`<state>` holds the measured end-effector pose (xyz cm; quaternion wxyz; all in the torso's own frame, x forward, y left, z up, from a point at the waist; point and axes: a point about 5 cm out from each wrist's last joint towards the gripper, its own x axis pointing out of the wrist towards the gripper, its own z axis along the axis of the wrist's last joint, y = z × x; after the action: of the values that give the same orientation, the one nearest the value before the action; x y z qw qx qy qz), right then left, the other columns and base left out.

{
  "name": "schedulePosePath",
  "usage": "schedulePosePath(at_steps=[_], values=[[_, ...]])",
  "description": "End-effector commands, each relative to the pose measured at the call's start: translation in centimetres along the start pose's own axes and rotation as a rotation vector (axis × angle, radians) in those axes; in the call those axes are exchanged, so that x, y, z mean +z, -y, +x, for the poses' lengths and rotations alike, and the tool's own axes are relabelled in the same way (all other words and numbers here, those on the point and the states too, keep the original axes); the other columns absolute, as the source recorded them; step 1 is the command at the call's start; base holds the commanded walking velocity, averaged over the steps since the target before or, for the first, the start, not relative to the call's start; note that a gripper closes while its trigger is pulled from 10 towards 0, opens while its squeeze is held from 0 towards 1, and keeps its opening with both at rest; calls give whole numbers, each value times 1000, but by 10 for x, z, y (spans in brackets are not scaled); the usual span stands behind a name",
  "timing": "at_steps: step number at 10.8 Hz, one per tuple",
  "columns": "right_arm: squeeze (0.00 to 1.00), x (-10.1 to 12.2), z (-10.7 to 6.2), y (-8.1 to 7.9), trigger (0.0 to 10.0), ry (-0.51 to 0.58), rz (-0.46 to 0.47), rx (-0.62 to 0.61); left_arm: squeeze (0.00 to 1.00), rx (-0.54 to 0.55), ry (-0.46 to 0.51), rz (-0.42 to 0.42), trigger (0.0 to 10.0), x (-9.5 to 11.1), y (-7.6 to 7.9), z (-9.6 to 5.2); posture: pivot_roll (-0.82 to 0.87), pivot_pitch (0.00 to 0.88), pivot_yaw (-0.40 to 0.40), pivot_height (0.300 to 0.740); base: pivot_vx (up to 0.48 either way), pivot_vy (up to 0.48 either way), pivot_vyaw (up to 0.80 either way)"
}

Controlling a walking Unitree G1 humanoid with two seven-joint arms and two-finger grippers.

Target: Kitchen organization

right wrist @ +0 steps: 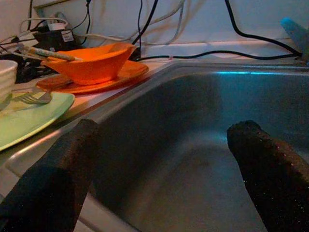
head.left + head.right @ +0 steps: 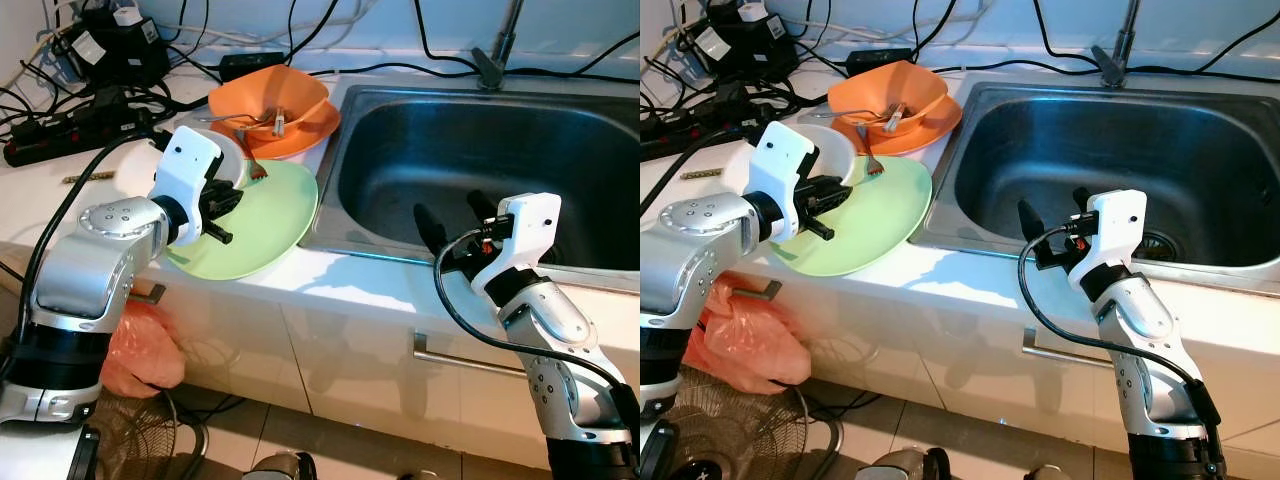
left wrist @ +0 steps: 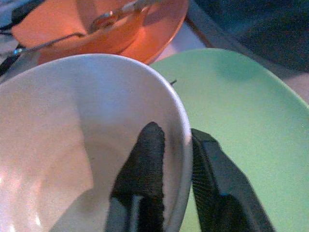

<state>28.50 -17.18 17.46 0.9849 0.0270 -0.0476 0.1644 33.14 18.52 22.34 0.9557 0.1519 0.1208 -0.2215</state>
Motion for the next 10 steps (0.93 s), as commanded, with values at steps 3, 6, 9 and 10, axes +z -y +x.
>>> schedulePosePath(at_steps=[3, 6, 9, 10], values=[[0, 6, -2, -11, 10000, 12, 47, 106, 0, 11, -12, 50, 0, -10, 0, -2, 37, 77, 101, 740, 0, 0, 0], [0, 5, -4, -16, 10000, -11, 55, 174, 0, 4, 0, 54, 0, -10, 1, -1, 34, 77, 98, 740, 0, 0, 0], [0, 5, -6, -16, 10000, -17, 55, 180, 0, 41, 63, 130, 0, 2, -2, -3, 39, 81, 96, 740, 0, 0, 0], [0, 5, -4, -16, 10000, -16, 54, 174, 0, 80, 161, 181, 0, 17, -1, -5, 40, 80, 95, 740, 0, 0, 0]])
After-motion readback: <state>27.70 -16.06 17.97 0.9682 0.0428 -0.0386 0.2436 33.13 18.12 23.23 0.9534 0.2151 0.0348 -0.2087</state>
